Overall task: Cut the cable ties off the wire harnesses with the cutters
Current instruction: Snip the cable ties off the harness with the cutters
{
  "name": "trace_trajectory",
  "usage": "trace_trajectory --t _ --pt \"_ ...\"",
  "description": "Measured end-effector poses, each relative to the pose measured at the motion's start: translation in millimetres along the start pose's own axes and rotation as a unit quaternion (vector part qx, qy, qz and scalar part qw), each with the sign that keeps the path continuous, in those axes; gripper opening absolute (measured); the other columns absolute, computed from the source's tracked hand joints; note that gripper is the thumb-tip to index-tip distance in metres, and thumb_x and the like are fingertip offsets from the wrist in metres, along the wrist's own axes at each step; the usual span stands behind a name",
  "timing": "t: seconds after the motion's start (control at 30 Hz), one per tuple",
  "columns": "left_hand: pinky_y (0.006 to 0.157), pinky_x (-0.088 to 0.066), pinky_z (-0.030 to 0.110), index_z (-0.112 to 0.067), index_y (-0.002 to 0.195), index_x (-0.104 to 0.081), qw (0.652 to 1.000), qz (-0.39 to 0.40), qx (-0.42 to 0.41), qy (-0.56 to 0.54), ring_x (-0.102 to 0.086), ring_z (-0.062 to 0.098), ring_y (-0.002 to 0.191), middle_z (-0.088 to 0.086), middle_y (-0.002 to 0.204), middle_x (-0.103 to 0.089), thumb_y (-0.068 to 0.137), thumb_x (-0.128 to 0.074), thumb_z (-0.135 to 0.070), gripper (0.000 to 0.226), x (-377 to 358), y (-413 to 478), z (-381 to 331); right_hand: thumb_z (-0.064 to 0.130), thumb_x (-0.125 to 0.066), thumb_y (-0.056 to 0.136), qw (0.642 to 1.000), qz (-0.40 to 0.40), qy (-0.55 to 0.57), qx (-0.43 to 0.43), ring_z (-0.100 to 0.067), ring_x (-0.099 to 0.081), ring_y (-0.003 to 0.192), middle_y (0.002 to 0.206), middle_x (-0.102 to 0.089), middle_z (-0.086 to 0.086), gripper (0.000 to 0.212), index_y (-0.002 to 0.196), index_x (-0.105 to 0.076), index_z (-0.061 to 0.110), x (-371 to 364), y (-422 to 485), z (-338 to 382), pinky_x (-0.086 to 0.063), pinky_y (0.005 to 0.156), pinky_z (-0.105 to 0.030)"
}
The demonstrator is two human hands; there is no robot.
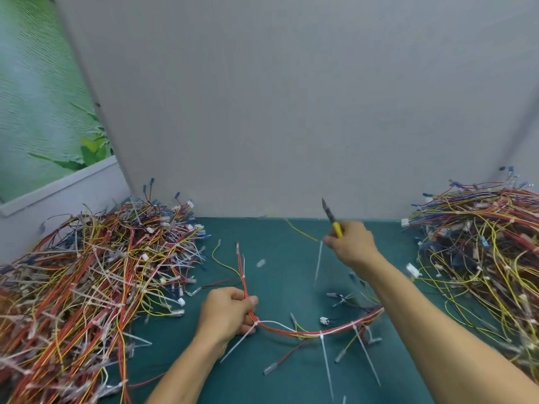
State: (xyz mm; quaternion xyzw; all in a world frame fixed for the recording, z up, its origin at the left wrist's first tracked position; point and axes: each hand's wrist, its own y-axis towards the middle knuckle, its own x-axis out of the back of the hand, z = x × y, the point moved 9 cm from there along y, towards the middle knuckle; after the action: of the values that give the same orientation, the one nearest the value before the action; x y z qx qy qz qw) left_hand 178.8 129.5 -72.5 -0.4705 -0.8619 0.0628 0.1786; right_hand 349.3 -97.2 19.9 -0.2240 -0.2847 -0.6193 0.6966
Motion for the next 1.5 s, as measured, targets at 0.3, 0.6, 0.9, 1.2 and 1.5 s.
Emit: trace_trajectory --t 0.3,0.6,0.9,1.2,1.5 --pt "0.049 -0.051 0.03 -0.009 0.075 -0.071 0.998 -0.006 -0.023 0.066 -0.059 0.017 0.051 0.007 0.061 -0.065 0.087 -0.065 -0.012 0.013 4.8 -3.9 -6.8 0.042 -0.056 0.092 0.926 -0.081 -0.363 0.062 -0.034 -0.052 0.109 0.121 -0.047 -0.01 0.038 0.117 -0.054 0.013 22.9 -17.0 -12.8 -0.042 0.084 -0.04" --pt "0.084 -0.048 0.031 -0.026 0.119 -0.061 0.946 -0.083 -0.137 0.282 -0.061 0.019 0.098 -0.018 0.078 -0.062 0.082 -0.064 -0.051 0.045 21.3 -20.8 -26.6 0.042 -0.06 0.089 0.978 -0.054 -0.093 -0.179 -0.038 -0.064 0.087 0.09 -0.068 -0.022 0.037 0.086 -0.059 0.005 100.1 -86.3 -112.5 -0.049 0.076 -0.041" --pt "0.083 -0.05 0.031 -0.041 0.093 -0.063 0.968 -0.013 -0.173 0.18 -0.063 0.005 0.072 -0.019 0.071 -0.069 0.073 -0.08 -0.023 0.032 0.7 -23.2 -23.6 0.004 -0.07 0.084 0.953 0.11 0.195 -0.205 -0.024 -0.056 0.045 0.056 -0.061 -0.016 0.013 0.083 -0.059 -0.003 23.7 -99.0 -114.9 -0.051 0.048 -0.031" --pt "0.063 -0.055 0.026 -0.015 0.097 -0.063 0.978 -0.02 -0.152 -0.144 -0.063 0.009 0.066 0.001 0.076 -0.068 0.072 -0.071 0.015 0.039 19.8 -4.3 -3.8 -0.005 -0.071 0.079 0.927 -0.047 0.343 -0.141 -0.02 -0.057 0.049 0.063 -0.058 -0.011 0.019 0.083 -0.056 0.005 39.7 -94.0 -119.9 -0.049 0.042 -0.025" --pt "0.065 -0.055 0.015 -0.018 0.092 -0.065 0.975 -0.018 -0.192 -0.11 -0.065 0.011 0.071 0.006 0.081 -0.069 0.072 -0.072 0.014 0.038 14.7 -2.7 -5.0 -0.008 -0.073 0.076 0.956 0.016 0.228 -0.182 -0.026 -0.058 0.055 0.052 -0.057 -0.009 0.027 0.073 -0.05 0.006 40.7 -96.8 -127.1 -0.055 0.069 -0.046"
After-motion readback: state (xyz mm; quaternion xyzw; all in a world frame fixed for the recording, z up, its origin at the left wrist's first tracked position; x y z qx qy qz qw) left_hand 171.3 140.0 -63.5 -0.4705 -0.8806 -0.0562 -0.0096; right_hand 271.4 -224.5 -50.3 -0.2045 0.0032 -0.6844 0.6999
